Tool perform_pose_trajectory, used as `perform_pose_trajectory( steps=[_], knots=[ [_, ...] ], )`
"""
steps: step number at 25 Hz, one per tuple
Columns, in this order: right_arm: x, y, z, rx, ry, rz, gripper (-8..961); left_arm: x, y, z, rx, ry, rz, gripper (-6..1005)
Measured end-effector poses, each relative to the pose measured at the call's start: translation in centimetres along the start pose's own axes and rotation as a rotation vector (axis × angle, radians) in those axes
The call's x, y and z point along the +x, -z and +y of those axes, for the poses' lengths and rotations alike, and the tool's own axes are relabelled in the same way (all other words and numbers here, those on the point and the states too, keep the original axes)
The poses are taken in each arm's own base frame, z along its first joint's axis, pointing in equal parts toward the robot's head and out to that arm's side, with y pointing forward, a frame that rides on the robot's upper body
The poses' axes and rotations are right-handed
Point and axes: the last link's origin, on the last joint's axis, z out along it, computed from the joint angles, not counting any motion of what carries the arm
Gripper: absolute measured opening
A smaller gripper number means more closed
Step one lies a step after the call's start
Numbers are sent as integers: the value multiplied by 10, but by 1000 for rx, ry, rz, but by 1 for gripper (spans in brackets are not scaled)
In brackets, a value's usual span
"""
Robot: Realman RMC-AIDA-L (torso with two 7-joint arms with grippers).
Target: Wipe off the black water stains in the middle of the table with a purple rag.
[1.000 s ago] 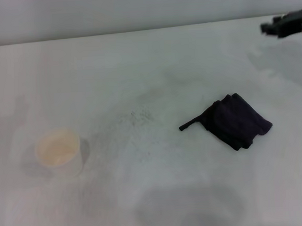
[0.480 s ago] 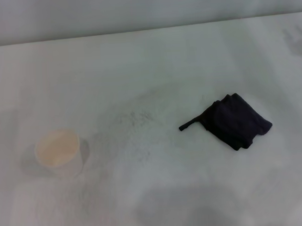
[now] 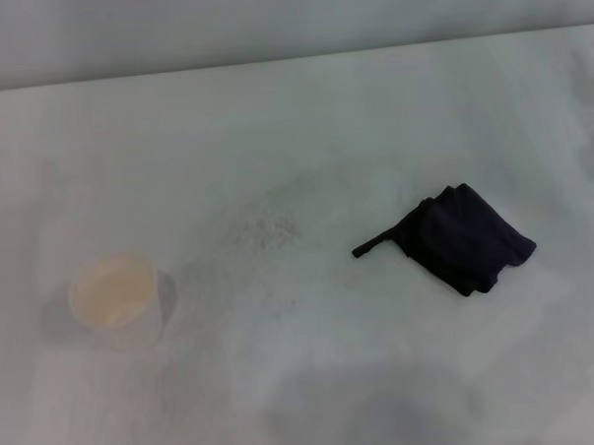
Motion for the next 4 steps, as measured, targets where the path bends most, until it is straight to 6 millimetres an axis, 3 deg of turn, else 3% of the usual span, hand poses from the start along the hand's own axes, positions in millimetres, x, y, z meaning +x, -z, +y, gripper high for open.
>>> perform_pose_trajectory(
  steps=[4],
  knots=[
    [1,4,-12,73,-73,-10,377,4,-13,7,-15,6,12,877]
  ],
)
